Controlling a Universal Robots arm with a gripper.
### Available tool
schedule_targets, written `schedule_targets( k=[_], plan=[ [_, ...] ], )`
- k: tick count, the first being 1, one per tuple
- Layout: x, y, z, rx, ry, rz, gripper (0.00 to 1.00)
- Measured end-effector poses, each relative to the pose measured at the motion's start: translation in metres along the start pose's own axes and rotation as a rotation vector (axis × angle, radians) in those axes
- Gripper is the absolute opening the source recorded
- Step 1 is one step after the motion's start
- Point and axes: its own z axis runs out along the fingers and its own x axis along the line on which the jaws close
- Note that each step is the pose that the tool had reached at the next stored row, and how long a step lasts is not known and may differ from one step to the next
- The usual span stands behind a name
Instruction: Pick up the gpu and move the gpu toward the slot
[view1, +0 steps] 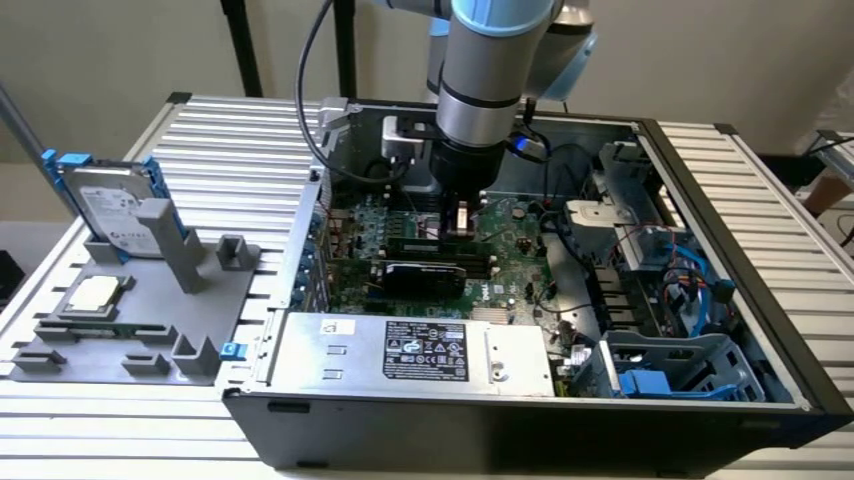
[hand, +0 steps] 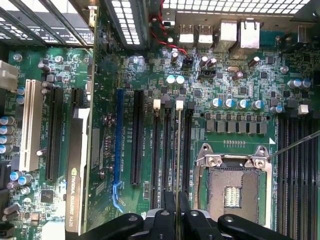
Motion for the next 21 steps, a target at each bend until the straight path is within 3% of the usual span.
schedule_targets(
  k=[10,21],
  plan=[
    [-0.0005,0.0,0.0016,0.0,-0.0001,0.001,0.14],
    [-0.0006,-0.0001,0.0031,0.0015,-0.0046,0.008,0.14]
  ],
)
